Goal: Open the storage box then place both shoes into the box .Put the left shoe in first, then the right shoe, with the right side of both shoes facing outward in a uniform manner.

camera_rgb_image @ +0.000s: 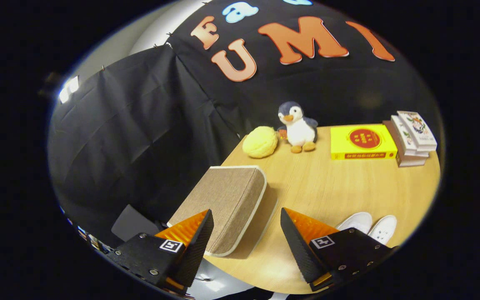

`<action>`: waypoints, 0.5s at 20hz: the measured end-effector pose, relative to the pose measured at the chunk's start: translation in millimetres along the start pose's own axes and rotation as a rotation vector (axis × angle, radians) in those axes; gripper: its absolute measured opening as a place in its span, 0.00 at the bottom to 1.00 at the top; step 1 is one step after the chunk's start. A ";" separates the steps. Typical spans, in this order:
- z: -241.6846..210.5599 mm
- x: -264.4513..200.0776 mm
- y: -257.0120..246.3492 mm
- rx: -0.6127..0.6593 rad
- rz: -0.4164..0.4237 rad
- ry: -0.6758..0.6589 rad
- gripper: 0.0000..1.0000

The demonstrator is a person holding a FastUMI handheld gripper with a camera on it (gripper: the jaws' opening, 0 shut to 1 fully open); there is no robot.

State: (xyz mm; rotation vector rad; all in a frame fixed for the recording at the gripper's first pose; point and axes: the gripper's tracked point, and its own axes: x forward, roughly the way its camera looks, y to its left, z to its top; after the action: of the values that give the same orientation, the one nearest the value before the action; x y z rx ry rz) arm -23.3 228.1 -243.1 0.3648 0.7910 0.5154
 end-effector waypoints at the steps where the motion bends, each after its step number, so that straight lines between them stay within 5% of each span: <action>1: -7.3 10.0 1.7 0.022 0.016 0.031 0.96; 10: -60.0 85.3 3.4 0.282 0.108 0.216 0.96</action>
State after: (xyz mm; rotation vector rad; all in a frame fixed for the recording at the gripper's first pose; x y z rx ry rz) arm -18.8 286.1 -329.7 0.6230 1.0612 0.5511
